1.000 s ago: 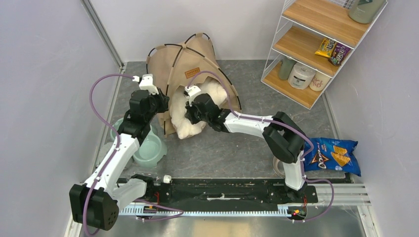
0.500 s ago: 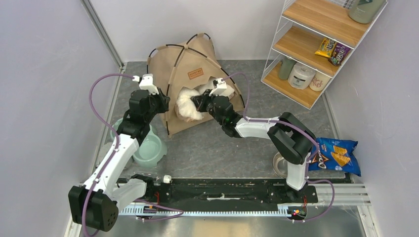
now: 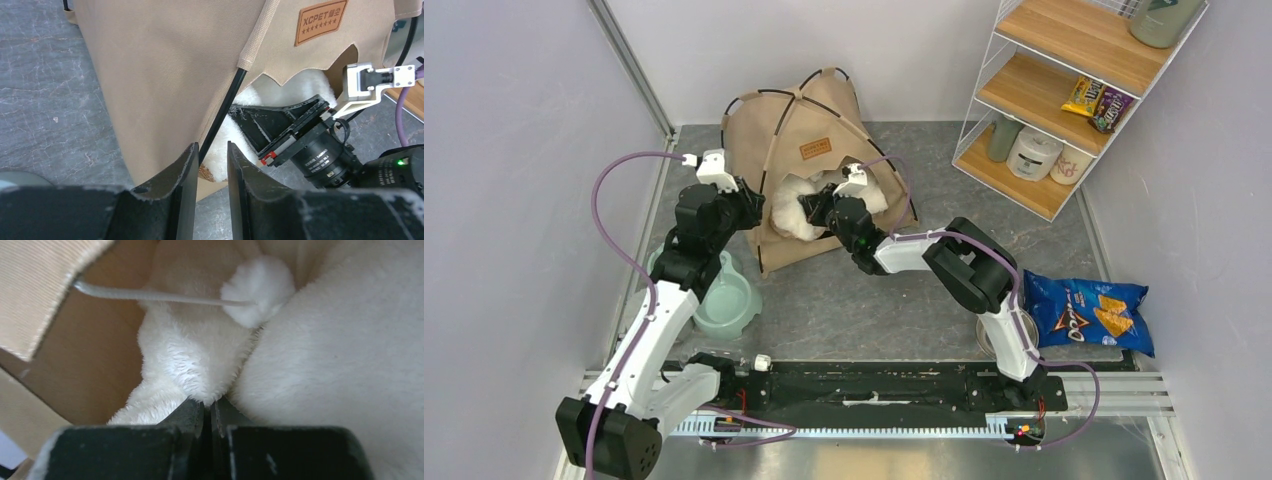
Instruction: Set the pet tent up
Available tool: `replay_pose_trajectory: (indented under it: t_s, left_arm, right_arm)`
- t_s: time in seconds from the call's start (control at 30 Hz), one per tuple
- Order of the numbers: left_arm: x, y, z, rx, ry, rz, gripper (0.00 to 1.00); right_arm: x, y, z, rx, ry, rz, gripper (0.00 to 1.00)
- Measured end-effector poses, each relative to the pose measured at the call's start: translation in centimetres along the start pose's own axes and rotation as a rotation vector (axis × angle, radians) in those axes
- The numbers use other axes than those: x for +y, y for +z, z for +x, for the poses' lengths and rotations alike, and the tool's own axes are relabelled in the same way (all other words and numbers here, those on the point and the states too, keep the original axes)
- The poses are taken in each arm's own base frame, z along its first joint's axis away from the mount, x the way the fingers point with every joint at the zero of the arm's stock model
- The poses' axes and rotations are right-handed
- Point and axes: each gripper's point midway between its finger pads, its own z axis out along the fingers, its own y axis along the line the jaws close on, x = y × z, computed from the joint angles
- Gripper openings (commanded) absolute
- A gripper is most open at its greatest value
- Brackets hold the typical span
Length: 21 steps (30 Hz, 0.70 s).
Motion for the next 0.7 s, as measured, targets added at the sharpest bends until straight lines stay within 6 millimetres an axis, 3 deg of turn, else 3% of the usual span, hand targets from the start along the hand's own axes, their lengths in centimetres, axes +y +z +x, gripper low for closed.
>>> replay_pose_trajectory:
  t_s: [0.17,0.23,0.37,0.53,0.7]
  left_arm:
    - [-0.1,-0.2,-0.3,-0.01,-0.009,0.004,0.39]
    - [-0.2,-0.2,-0.3,-0.01,-0.013,0.004,0.4]
    - [-0.2,-0.3,-0.3,-0.011,-0.021,0.006,0.41]
    - [-0.3,-0.8,-0.5,-0.015,-0.029,0.007,0.42]
    - [-0.4,-1.6,-0.9,-0.021,-0.029,0.009,0.42]
  right_arm:
    - [-0.6,0.3,0.7,0.018,-0.064,0.035,0.23]
    - [-0.9,0.3,0.7,0.024,-0.093,0.048,0.22]
    - [-0.9,0.6,0.9,0.046,-0.142,0.068,0.08]
    - [-1.4,2.3,1.0,0.013,-0.161,0.13,0.12]
    - [-2.7,3.8,2.5,0.0,-0.183,0.211,0.17]
